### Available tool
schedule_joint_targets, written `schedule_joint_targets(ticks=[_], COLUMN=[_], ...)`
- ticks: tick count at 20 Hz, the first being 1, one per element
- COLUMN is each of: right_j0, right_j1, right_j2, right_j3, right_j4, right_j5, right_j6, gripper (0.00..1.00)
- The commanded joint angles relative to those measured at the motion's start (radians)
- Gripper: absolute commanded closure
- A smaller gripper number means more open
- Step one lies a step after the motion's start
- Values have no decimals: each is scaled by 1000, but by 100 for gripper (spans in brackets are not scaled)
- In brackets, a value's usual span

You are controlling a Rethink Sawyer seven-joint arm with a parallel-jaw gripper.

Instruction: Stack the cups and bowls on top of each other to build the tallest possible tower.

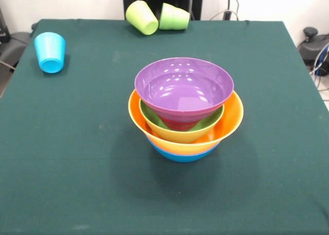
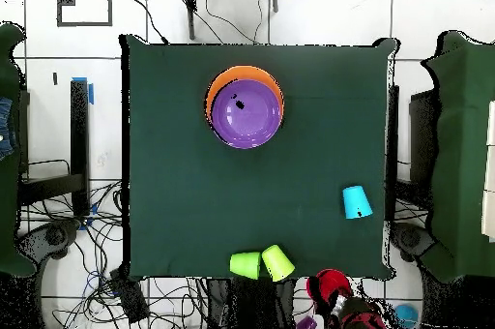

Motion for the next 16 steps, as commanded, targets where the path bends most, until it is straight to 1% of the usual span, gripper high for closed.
schedule_joint_targets(ticks=[1, 5, 7, 16], right_j0=[-103, -134, -147, -162], right_j1=[11, 1, -5, -20], right_j2=[183, 229, 250, 280], right_j3=[53, 60, 65, 67], right_j4=[-18, -24, -20, -41], right_j5=[-26, -12, -8, 9], right_j6=[-213, -210, -193, -137], gripper=[100, 100, 100, 100])
